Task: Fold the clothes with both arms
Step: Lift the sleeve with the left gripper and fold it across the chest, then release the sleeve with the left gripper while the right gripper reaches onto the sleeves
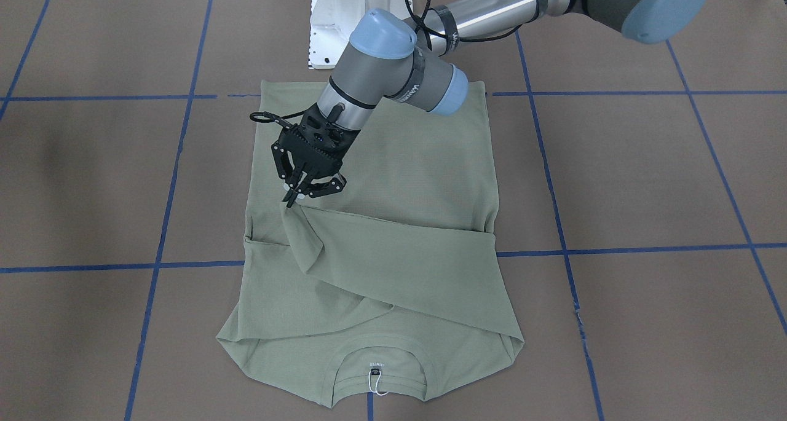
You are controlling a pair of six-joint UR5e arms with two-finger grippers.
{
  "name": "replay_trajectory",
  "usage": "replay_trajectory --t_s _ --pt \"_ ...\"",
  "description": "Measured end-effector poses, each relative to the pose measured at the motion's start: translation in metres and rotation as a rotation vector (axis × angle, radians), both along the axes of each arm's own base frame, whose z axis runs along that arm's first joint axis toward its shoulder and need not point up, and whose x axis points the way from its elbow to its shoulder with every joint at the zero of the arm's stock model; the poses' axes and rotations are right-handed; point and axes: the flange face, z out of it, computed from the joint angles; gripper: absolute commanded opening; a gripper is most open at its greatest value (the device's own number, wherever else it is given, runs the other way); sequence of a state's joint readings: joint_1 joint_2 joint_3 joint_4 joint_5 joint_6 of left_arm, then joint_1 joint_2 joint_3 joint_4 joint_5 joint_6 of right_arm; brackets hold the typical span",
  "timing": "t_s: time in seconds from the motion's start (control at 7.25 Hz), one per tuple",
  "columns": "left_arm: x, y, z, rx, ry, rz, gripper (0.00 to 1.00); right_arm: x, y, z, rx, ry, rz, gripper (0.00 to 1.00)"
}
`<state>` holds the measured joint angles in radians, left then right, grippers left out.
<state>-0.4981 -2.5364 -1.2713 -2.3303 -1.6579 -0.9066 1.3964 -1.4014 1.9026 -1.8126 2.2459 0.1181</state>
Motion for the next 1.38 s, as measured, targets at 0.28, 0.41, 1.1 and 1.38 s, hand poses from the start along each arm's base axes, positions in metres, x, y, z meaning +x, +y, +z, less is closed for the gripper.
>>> replay_trajectory --t_s 0.28,0.41,1.1,1.38 --pt "0.012 0.022 -0.008 0.015 0.042 0.028 1.0 0.001 0.0 0.0 -0.002 -0.001 0.007 1.0" --pt "0.013 0.027 -0.004 0.002 0.065 0.032 1.0 0.001 -0.001 -0.002 -0.002 -0.002 0.011 1.0" --pt "-0.068 -0.08 0.074 0.015 -0.269 0.067 1.0 -0.051 -0.013 -0.047 0.062 -0.082 0.011 1.0" --pt "-0.17 -0.131 0.128 0.045 -0.396 0.055 1.0 -0.149 -0.02 -0.113 0.051 -0.096 0.055 0.92"
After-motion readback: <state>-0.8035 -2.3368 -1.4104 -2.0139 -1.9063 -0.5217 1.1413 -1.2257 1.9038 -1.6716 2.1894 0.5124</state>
